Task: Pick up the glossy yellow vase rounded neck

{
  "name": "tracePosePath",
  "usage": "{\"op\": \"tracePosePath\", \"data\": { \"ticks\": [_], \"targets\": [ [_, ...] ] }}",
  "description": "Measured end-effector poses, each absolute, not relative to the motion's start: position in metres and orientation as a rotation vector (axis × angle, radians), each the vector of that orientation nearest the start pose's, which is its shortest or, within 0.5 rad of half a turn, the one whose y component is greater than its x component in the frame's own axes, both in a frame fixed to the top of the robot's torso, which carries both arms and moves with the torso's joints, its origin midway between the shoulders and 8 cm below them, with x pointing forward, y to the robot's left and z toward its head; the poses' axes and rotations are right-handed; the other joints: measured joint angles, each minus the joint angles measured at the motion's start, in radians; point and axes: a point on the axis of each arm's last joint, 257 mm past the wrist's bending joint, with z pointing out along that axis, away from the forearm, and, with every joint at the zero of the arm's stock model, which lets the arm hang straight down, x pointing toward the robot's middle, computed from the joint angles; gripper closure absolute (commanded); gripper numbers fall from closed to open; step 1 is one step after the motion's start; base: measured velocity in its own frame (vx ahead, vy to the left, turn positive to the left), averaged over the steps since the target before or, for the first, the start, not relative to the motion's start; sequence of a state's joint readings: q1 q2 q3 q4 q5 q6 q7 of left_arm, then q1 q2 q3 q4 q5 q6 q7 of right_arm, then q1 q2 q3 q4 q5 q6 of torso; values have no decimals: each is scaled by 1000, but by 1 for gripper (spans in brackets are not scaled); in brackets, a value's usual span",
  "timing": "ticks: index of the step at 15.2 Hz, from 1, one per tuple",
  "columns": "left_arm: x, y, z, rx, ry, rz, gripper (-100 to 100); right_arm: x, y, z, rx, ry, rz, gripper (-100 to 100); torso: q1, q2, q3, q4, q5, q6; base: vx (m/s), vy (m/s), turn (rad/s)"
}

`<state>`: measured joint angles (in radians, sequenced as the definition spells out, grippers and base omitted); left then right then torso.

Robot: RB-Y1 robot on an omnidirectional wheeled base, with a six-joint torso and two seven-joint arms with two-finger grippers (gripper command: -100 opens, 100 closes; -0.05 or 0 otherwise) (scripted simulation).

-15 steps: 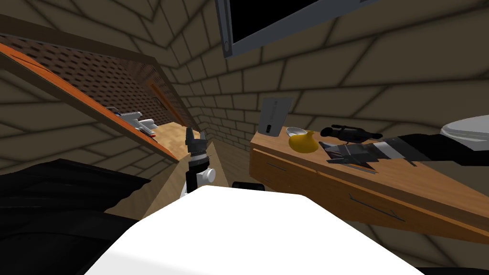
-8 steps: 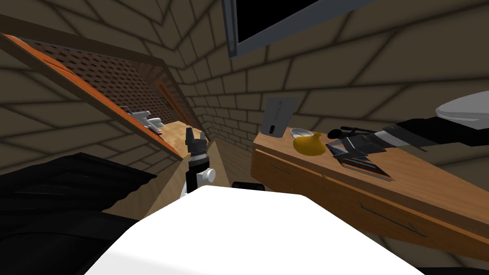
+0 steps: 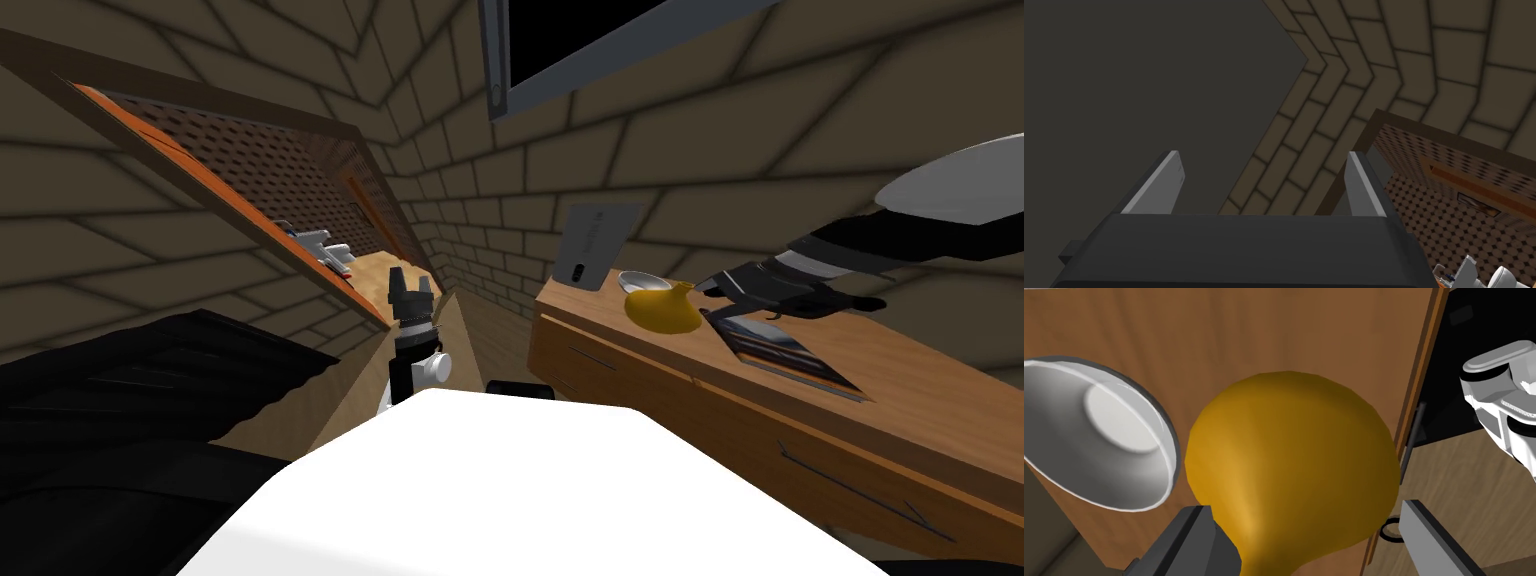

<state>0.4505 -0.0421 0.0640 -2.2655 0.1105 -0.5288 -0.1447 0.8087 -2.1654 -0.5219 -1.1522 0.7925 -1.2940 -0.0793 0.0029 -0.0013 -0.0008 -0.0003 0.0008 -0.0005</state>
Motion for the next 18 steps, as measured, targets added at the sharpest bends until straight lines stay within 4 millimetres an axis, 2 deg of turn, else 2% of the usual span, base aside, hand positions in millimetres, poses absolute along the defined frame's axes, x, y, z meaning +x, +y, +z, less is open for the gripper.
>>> {"op": "tracePosePath", "data": {
  "ticks": [7,10,11,16,18],
  "targets": [
    [337,313,39,-653,500,-1199,0,385,-543,-30,-1641,2476,-165,-100,-1,1,0,0,-1,1,8,12,55],
    [337,313,39,-654,500,-1199,0,376,-556,-46,-1621,2490,-162,-100,-1,1,0,0,-1,1,11,27,86],
    [337,313,39,-654,500,-1199,0,376,-557,-47,-1620,2489,-165,100,-1,1,1,0,-1,1,3,6,-1],
    [337,313,39,-653,500,-1199,0,376,-557,-47,-1617,2490,-164,100,-2,2,1,0,0,0,-1,-3,-20],
    [337,313,39,-653,500,-1199,0,382,-549,-36,-1631,2480,-168,100,-3,3,2,2,1,1,-10,-27,-88]
  ]
}}
